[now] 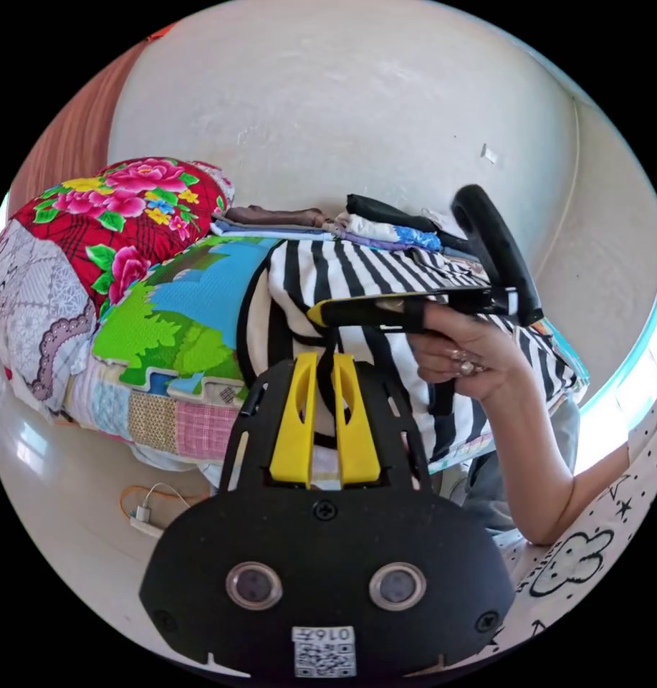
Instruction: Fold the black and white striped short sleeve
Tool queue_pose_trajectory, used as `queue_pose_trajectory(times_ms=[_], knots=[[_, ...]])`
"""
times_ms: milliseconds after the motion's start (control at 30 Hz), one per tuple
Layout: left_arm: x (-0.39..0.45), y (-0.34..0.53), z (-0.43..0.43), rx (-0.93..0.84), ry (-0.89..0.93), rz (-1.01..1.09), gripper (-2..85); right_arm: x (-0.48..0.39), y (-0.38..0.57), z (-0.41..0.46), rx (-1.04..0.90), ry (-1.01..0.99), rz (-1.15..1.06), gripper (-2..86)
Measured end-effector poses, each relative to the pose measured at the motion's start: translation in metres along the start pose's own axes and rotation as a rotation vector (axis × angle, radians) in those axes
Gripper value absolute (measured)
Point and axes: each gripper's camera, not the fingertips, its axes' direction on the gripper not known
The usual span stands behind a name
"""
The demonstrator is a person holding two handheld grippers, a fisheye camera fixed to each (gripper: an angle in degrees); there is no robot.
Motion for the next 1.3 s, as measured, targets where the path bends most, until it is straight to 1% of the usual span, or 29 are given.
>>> queue_pose_trajectory(times_ms=[67,133,167,200,233,300,433,533,567,600,633,667,733,800,833,967,1100,1200,1300], knots=[[-0.013,-0.003,0.007,-0.021,0.019,-0.034,4.7,0.033,0.019,0.003,0.035,-0.16,0.08,0.1],[-0.025,-0.004,0.012,-0.009,0.101,-0.05,5.5,0.058,0.034,0.009,0.056,-0.278,0.145,0.0],[-0.032,-0.004,0.014,0.005,0.178,-0.055,5.6,0.072,0.045,0.012,0.071,-0.341,0.185,0.0],[-0.041,-0.004,0.017,0.019,0.256,-0.062,5.5,0.076,0.049,0.013,0.081,-0.364,0.194,0.1],[-0.046,-0.003,0.018,0.026,0.288,-0.069,5.4,0.083,0.058,0.013,0.105,-0.38,0.209,0.1],[-0.063,0.001,0.022,0.066,0.39,-0.065,5.4,0.089,0.069,0.016,0.11,-0.349,0.223,0.1],[-0.091,0.004,0.031,0.114,0.44,-0.148,5.3,0.098,0.095,0.025,0.145,-0.386,0.226,0.1],[-0.111,-0.007,0.056,0.073,0.474,-0.205,4.8,0.106,0.113,0.03,0.157,-0.371,0.271,0.2],[-0.118,-0.013,0.069,0.047,0.522,-0.229,5.0,0.107,0.118,0.033,0.155,-0.325,0.304,0.2],[-0.124,-0.021,0.084,0.035,0.601,-0.236,5.3,0.107,0.121,0.035,0.152,-0.308,0.311,0.2],[-0.128,-0.024,0.092,0.022,0.643,-0.243,5.4,0.105,0.124,0.039,0.136,-0.29,0.307,0.2],[-0.136,-0.031,0.109,-0.018,0.701,-0.284,5.6,0.105,0.128,0.043,0.128,-0.277,0.309,0.2],[-0.147,-0.037,0.129,-0.063,0.696,-0.341,5.9,0.107,0.136,0.045,0.139,-0.282,0.312,0.2],[-0.157,-0.038,0.144,-0.09,0.607,-0.395,6.2,0.11,0.146,0.046,0.168,-0.306,0.317,0.2],[-0.159,-0.037,0.146,-0.084,0.6,-0.4,6.2,0.111,0.151,0.047,0.183,-0.319,0.319,0.2],[-0.168,-0.041,0.166,-0.09,0.64,-0.413,5.8,0.109,0.165,0.054,0.189,-0.319,0.299,0.2],[-0.174,-0.045,0.18,-0.094,0.634,-0.395,5.4,0.109,0.175,0.059,0.196,-0.331,0.297,0.2],[-0.176,-0.046,0.192,-0.088,0.708,-0.378,4.3,0.108,0.181,0.063,0.193,-0.339,0.289,0.2],[-0.182,-0.044,0.195,-0.059,0.716,-0.385,2.6,0.106,0.187,0.067,0.193,-0.349,0.285,0.2]])
